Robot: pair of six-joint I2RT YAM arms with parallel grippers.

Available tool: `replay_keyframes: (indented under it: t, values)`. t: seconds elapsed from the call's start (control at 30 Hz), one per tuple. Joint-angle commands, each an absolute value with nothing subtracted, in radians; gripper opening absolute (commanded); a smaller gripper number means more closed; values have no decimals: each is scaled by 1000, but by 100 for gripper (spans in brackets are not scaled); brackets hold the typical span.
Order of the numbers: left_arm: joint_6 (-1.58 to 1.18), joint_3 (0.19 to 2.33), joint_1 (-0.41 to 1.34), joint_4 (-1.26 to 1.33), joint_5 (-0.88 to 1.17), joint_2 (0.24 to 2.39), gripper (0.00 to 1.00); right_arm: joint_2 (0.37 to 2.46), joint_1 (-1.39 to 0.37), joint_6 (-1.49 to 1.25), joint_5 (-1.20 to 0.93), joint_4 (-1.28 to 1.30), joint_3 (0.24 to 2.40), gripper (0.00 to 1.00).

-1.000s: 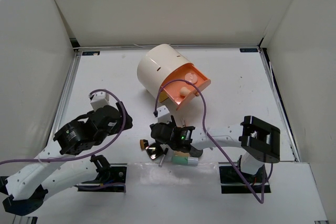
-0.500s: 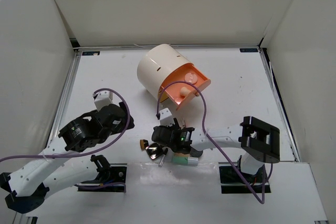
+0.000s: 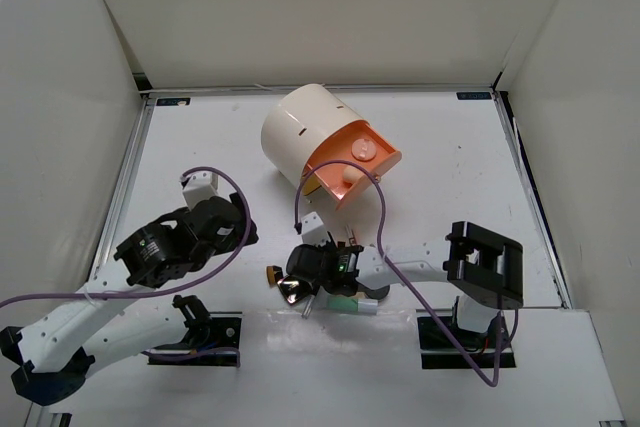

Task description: Organize the makeup

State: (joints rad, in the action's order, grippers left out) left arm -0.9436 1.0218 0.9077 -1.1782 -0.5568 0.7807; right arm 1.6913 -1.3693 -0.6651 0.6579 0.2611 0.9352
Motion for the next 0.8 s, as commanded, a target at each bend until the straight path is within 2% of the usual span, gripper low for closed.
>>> replay_keyframes:
  t: [0.0, 0.07, 0.1, 0.2, 0.33, 0.47, 0.63, 0.77]
  values:
    - [-940, 1042, 908, -1169, -557, 779, 98, 1724, -1368, -666, 663, 270, 953, 46]
    - [-940, 1045, 910, -1173, -558, 782, 98, 1712, -1368, -669, 672, 270, 954, 36]
    - [-940, 1046, 910, -1172, -558, 779, 98, 1697, -1362, -669, 687, 273, 959, 26]
    - [-942, 1060, 908, -1175, -564, 779, 98, 1617, -1367, -596, 657, 255, 973, 18]
    - [-936, 1074, 908, -1178, -566, 766, 98, 1491, -1365, -436, 571, 242, 1031, 11]
    - [-933, 1075, 910, -1175, -572, 749, 98, 1359, -1353, -264, 485, 196, 1055, 10]
    - [-933, 1077, 910, -1175, -583, 742, 98, 1273, -1215, 92, 246, 206, 1137, 8]
    - [-908, 1092, 908, -1157, -586, 749, 98, 1276, -1044, 326, 62, 313, 1302, 9]
